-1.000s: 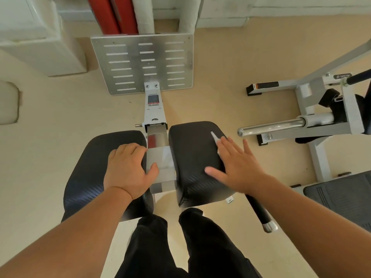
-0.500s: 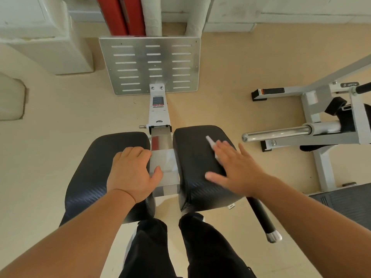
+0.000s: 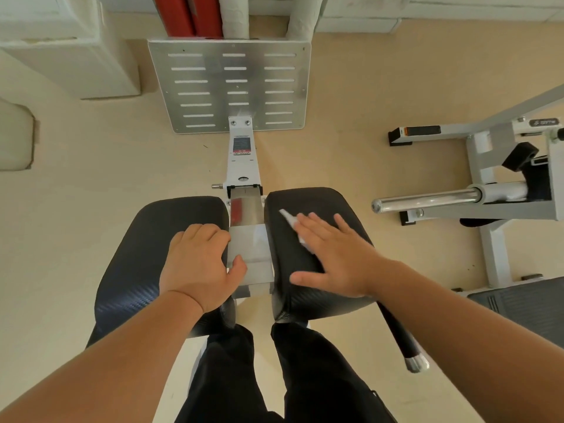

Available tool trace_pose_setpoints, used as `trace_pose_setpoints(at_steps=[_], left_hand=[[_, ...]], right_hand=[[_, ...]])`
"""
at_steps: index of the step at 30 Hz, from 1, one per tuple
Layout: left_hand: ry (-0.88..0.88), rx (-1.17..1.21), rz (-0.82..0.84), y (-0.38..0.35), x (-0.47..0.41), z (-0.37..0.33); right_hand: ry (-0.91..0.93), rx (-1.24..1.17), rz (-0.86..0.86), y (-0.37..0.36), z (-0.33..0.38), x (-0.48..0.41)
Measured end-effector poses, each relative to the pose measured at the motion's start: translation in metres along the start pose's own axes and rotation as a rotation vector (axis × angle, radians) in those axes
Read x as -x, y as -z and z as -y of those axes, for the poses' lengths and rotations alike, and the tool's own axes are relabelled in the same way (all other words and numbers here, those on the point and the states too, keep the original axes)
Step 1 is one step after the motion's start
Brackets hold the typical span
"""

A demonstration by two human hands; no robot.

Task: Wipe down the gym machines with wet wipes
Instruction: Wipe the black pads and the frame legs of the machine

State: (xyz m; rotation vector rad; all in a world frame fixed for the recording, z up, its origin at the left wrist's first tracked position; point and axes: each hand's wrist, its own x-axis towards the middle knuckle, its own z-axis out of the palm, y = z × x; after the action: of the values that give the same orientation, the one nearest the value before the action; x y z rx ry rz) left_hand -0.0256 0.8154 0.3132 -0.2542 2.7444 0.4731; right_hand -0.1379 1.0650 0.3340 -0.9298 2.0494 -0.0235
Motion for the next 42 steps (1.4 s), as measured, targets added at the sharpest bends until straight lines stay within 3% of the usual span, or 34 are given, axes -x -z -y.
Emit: trace_pose_setpoints(at_steps=[6,9,13,15,17,21,25,30,32,38,40,42], left_hand=[[0.001,0.006,0.021,0.000,-0.001,0.001],[0.012,0.009,0.014,0.001,-0.002,0.001],[0.013,0.002,0.032,0.002,-0.002,0.001],[0.015,-0.003,0.045,0.002,-0.002,0.001],[0.016,-0.002,0.058,0.002,-0.001,0.000],[0.010,-0.002,0.048,0.003,0.000,0.002],[0.005,0.000,0.036,0.002,-0.002,0.002],[0.010,-0.011,0.053,0.002,-0.001,0.003],[0.008,-0.004,0.055,0.002,-0.001,0.002],[0.001,-0.005,0.042,0.002,-0.001,0.000],[0.009,-0.011,0.044,0.002,-0.002,0.001],[0.013,-0.013,0.052,0.003,-0.003,0.002]], right_hand=[[-0.264,-0.090,0.085,0.020,-0.039,-0.075],[-0.132,-0.069,0.096,0.020,-0.007,-0.090],[0.096,-0.010,0.074,0.008,0.008,-0.037],[0.056,-0.043,0.035,0.007,-0.015,-0.017],[-0.094,-0.089,0.032,0.010,-0.042,-0.022],[-0.286,-0.155,0.059,0.020,-0.053,-0.087],[-0.115,-0.072,0.079,0.023,-0.008,-0.119],[0.176,-0.006,0.054,0.005,-0.002,-0.042],[0.151,-0.037,0.044,0.003,-0.026,-0.023],[-0.239,-0.183,0.108,0.018,-0.082,-0.071],[-0.220,-0.191,0.100,0.021,-0.064,-0.086],[-0.087,-0.132,0.087,0.022,-0.034,-0.078]])
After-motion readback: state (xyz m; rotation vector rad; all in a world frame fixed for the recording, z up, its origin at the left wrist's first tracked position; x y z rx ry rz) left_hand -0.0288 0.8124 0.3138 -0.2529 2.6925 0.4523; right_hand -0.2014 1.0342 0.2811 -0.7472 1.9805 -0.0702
